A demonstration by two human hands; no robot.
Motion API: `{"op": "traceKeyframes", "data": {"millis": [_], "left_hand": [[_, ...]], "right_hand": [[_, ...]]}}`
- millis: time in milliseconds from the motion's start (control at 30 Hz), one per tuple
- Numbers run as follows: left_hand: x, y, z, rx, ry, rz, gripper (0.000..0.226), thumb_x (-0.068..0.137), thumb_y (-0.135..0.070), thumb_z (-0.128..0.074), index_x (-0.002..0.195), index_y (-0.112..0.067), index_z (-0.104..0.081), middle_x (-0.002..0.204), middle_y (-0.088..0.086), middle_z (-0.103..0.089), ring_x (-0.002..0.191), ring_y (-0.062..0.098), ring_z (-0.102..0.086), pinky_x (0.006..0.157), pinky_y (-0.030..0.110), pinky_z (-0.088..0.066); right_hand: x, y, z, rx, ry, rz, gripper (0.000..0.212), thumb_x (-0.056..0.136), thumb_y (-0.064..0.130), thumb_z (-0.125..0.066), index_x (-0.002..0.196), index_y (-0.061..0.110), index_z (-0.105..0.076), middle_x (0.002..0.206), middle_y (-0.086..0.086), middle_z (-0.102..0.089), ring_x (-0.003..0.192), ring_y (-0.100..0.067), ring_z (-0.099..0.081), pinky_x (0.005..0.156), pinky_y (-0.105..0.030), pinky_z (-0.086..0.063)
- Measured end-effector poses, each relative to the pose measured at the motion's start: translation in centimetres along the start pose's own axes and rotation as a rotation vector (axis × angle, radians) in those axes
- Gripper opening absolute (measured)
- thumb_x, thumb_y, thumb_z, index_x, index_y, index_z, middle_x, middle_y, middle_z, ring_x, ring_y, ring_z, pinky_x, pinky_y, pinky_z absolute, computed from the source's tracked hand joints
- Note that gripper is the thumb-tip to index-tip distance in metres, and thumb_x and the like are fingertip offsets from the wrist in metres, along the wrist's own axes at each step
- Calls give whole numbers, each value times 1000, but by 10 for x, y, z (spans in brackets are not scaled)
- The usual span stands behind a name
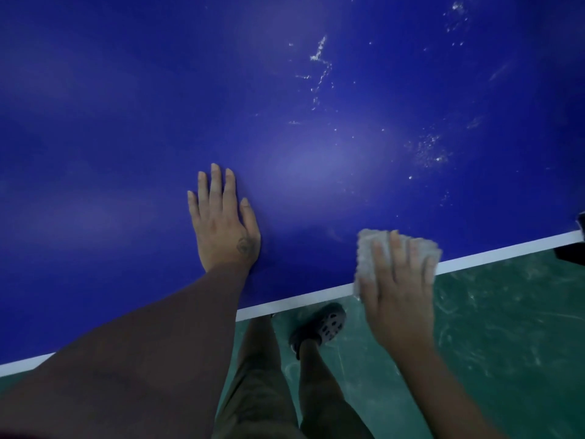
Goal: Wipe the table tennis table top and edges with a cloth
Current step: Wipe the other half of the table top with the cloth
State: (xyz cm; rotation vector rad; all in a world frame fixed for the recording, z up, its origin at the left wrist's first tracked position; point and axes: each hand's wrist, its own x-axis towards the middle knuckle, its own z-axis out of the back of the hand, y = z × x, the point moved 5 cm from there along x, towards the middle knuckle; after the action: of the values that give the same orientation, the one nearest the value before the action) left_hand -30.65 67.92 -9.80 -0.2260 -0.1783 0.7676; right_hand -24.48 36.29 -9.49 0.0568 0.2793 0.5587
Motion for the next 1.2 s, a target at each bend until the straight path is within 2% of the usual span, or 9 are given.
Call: {"op": "traceKeyframes", "data": {"millis": [67, 167, 333, 533, 733, 900, 1033, 1100, 1200], "left_hand": [[0, 0, 0, 8, 7, 0, 57, 113, -30, -38, 167, -10, -37, 178, 7, -25, 168, 28, -14, 136, 53, -11], [0, -1, 0, 8, 12, 1, 58, 113, -30, -38, 167, -10, -37, 179, 7, -24, 168, 28, -14, 136, 53, -11], [0, -3, 2, 5, 11, -3, 57, 113, -30, -37, 167, -10, -37, 178, 8, -25, 167, 28, -15, 136, 53, -10], [0, -1, 0, 24, 14, -7, 57, 114, -30, -36, 167, -10, -36, 178, 8, -25, 167, 29, -14, 136, 54, -11], [3, 2, -3, 41, 58, -1, 59, 113, -32, -34, 168, -11, -34, 179, 8, -23, 168, 28, -13, 135, 55, -12], [3, 3, -3, 26, 51, -8, 58, 113, -30, -36, 167, -9, -37, 178, 10, -26, 167, 30, -16, 135, 56, -13], [3, 7, -3, 6, 64, 10, 58, 113, -29, -34, 168, -9, -35, 179, 9, -24, 168, 29, -12, 134, 57, -14], [2, 6, -4, 14, 70, -5, 58, 114, -28, -34, 168, -7, -33, 179, 9, -23, 168, 30, -12, 134, 58, -15], [2, 7, -5, 38, 74, 4, 60, 113, -26, -35, 168, -3, -31, 179, 11, -23, 168, 30, -13, 134, 58, -15]], "right_hand": [[19, -12, 7, 4, -29, -144, 65, 112, 45, -24, 168, 12, -28, 177, -15, -16, 164, -39, -13, 129, -67, -7], [57, 18, 12, 32, -69, -207, 69, 111, 49, -17, 171, 16, -18, 179, -12, -5, 165, -37, -2, 130, -65, -3], [69, 79, 8, 17, -67, 17, 65, 114, 50, -24, 171, 20, -19, 179, -11, -11, 165, -37, -7, 130, -65, -8], [-2, 59, -2, -17, 7, 241, 62, 113, 46, -35, 170, 21, -27, 178, -10, -17, 165, -36, -13, 126, -67, -22], [95, 97, 11, 6, -63, 348, 60, 114, 46, -29, 170, 24, -25, 179, -7, -15, 165, -33, -11, 131, -62, -11], [178, 45, 31, -38, -126, 98, 63, 113, 49, -25, 171, 24, -21, 179, -6, -12, 165, -36, -10, 132, -61, 1], [173, 32, 38, -39, -117, -55, 64, 114, 46, -23, 171, 18, -17, 179, -12, -9, 165, -39, -6, 129, -67, -5], [170, 68, 36, -36, -94, 8, 65, 113, 44, -24, 172, 18, -15, 179, -12, -5, 165, -40, -3, 129, -67, -4], [179, 143, 30, -26, -73, 264, 64, 113, 47, -27, 171, 23, -18, 180, -8, -6, 166, -36, -3, 130, -66, -4]]}}
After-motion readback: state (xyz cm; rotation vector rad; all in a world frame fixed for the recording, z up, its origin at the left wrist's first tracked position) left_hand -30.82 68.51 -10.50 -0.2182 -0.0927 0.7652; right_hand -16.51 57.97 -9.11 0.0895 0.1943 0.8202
